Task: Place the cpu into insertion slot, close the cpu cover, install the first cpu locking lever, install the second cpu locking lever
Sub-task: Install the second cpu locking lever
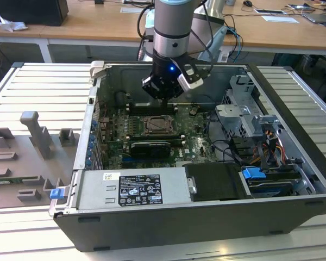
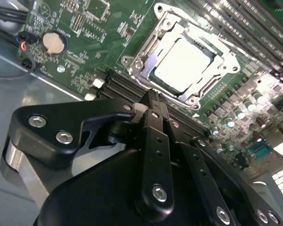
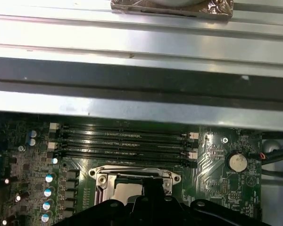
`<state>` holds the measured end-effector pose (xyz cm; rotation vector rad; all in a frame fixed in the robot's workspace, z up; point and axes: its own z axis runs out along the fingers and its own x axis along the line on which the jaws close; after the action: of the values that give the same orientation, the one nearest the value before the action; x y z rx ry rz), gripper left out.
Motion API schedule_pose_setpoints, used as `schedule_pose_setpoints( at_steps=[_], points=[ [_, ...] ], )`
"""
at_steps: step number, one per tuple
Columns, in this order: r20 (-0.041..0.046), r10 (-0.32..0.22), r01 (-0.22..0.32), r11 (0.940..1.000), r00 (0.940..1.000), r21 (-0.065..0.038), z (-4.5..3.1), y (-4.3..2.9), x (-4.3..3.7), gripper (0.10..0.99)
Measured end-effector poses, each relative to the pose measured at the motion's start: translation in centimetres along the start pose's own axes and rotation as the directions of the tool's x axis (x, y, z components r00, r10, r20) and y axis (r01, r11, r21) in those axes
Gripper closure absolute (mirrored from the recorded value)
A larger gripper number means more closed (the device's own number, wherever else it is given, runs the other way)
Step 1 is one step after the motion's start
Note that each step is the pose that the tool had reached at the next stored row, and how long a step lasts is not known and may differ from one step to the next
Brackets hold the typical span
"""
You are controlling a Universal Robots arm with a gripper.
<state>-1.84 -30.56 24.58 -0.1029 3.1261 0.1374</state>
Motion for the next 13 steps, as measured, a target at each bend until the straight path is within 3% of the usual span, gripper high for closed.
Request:
schedule_pose_setpoints(
  at_steps=[5,9,13],
  points=[
    [0.0000,0.000,0.000,1.0000,1.0000,0.000,-0.14,-1.59,0.11,0.980],
    [0.0000,0.000,0.000,1.0000,1.0000,0.000,-0.43,-1.78,0.12,0.980],
    [0.0001,0.000,0.000,1.0000,1.0000,0.000,-1.55,-1.72,0.11,0.980]
  ],
)
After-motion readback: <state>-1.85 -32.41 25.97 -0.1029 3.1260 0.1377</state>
